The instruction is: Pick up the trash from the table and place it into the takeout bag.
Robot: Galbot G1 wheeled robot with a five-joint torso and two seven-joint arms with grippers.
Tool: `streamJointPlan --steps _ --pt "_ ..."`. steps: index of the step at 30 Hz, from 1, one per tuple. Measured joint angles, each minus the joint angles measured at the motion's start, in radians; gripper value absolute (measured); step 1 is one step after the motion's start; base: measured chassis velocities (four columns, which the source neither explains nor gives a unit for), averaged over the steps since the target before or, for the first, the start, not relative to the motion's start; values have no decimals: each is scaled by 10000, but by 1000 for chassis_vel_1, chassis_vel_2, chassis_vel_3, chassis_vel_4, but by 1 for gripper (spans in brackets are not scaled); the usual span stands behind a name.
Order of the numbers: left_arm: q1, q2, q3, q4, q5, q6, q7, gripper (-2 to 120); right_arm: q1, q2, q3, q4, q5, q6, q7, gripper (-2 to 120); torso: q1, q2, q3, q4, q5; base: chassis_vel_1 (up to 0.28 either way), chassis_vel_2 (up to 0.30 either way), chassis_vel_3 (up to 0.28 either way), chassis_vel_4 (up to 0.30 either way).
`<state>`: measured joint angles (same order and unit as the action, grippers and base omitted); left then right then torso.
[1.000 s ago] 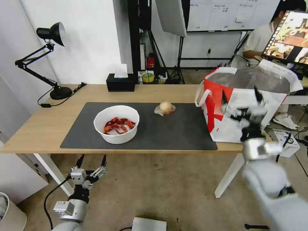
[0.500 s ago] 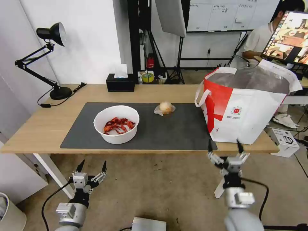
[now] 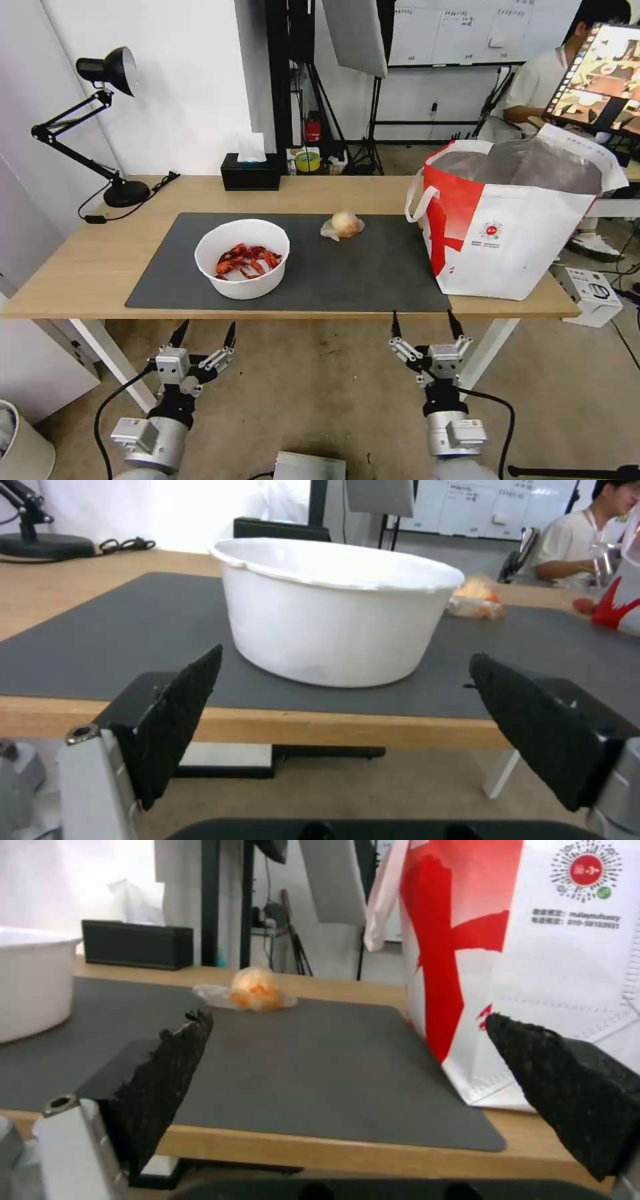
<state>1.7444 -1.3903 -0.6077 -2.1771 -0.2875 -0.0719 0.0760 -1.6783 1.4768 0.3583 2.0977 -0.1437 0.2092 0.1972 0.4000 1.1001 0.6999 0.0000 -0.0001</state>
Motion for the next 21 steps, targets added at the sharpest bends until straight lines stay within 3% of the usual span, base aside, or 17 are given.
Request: streamJointPlan --steps 15,21 --pt "-112 -12 87 245 -24 -49 24 100 -155 107 -76 7 -172 11 -38 100 0 0 0 0 0 0 0 0 0" --pt "-81 -35 13 331 5 -222 27 100 467 -377 -104 -227 628 -331 -76 100 0 0 0 -1 1 0 0 0 0"
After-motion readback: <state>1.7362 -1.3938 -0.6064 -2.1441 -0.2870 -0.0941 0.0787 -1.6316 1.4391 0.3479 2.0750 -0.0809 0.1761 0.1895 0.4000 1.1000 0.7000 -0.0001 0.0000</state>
